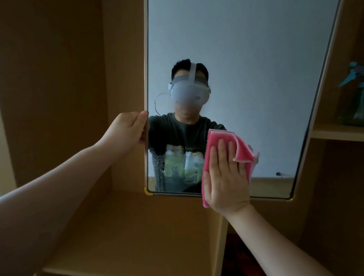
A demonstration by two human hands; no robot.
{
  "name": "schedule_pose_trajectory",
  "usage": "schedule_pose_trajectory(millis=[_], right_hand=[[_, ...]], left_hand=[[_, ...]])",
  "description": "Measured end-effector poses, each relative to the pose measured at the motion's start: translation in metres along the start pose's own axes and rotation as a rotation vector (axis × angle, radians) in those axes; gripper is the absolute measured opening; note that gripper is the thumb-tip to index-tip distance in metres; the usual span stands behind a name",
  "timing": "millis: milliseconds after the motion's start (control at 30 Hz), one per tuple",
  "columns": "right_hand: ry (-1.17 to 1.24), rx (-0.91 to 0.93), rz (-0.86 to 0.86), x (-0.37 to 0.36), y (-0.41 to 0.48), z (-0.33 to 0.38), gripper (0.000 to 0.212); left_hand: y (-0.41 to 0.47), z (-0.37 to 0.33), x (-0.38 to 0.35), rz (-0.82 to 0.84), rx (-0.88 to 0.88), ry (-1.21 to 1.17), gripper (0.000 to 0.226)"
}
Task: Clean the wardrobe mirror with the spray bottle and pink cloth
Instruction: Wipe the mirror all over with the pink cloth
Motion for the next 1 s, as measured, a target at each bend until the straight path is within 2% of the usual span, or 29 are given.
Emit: schedule_pose_trajectory(millis=[333, 467, 567, 667, 867, 1000], right_hand=[[0.071, 0.015, 0.019, -0.010, 0.007, 0.025, 0.066], [0.209, 0.127, 0.051, -0.015, 0.020, 0.070, 0.066], [0.248, 0.122, 0.117, -0.019, 0.025, 0.093, 0.064], [0.259, 0.105, 0.150, -0.019, 0.026, 0.095, 0.066], [0.258, 0.186, 0.155, -0.019, 0.027, 0.099, 0.065], [0.255, 0.256, 0.140, -0.015, 0.020, 0.099, 0.061]], left_hand=[[0.000, -0.003, -0.001, -0.013, -0.029, 0.040, 0.049], [-0.002, -0.004, 0.001, -0.012, -0.019, 0.025, 0.049], [-0.002, -0.006, 0.001, -0.002, -0.024, 0.026, 0.049], [-0.004, -0.006, 0.001, 0.008, -0.023, 0.038, 0.049], [-0.004, -0.008, 0.003, 0.004, -0.060, 0.118, 0.055], [-0.003, -0.007, 0.003, 0.020, -0.012, 0.054, 0.054]])
Point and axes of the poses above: each hand's wrist, its own y-axis towards the middle knuckle, its own x-axis out of the back of the hand, z = x × y, the point moved 2 cm from there along y, towards the middle knuckle, and after that the axes turned 13 degrees about -z, right-handed, at the moved point
